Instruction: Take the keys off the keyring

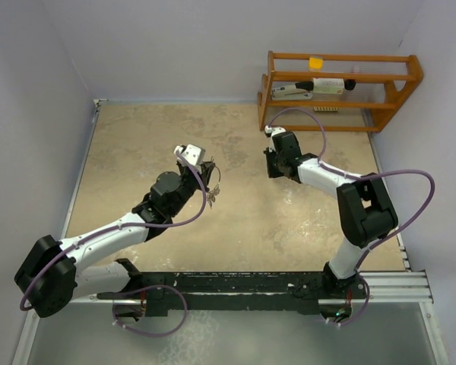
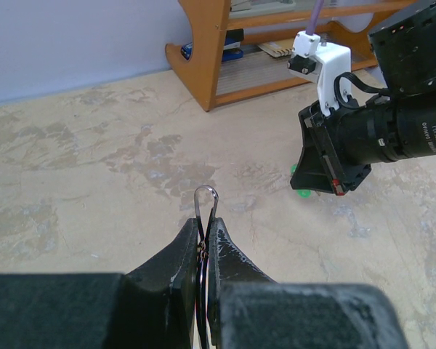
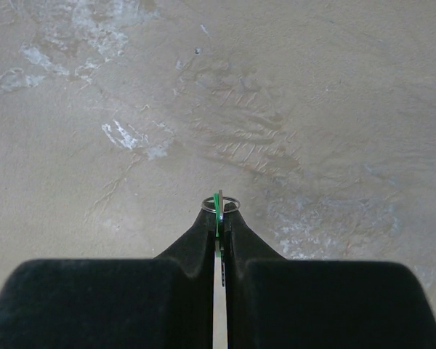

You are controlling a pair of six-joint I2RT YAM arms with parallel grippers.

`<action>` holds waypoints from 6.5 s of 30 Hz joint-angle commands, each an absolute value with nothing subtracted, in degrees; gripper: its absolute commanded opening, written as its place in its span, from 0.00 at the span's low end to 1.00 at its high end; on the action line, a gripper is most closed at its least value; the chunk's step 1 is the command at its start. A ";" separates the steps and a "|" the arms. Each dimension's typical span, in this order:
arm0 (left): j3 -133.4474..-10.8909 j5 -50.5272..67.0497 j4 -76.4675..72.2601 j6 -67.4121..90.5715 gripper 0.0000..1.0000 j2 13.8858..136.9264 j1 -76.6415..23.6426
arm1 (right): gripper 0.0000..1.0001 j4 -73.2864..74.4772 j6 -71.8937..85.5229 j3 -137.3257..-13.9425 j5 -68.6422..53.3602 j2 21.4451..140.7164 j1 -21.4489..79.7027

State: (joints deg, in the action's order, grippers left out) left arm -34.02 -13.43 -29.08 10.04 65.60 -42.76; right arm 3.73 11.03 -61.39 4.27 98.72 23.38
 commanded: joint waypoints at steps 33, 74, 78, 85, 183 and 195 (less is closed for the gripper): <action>-40.45 -9.11 -32.45 14.28 0.00 65.60 -42.32 | 0.46 -11.36 12.62 -42.32 -15.20 65.54 29.73; -43.24 -10.97 -35.44 22.18 0.00 65.95 -42.34 | 0.43 -45.08 6.63 -37.97 -1.99 82.09 48.87; -43.04 -10.92 -35.42 22.32 0.00 65.87 -42.36 | 0.36 -45.47 6.54 -38.76 -1.31 83.61 48.93; -42.54 -11.15 -35.38 22.15 0.00 65.51 -42.31 | 0.11 -46.36 6.23 -38.55 -0.93 83.18 48.88; -38.82 -10.52 -31.25 17.66 0.17 64.09 -42.36 | 0.00 0.39 -3.13 -55.50 29.29 50.71 48.98; -40.38 -11.71 -32.34 17.04 0.35 64.35 -42.32 | 0.00 8.42 -1.44 -62.61 26.69 54.09 48.98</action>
State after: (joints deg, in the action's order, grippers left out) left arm -38.68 -10.63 -30.57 18.76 65.01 -42.74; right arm 5.69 -2.13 -55.64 26.35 52.93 49.10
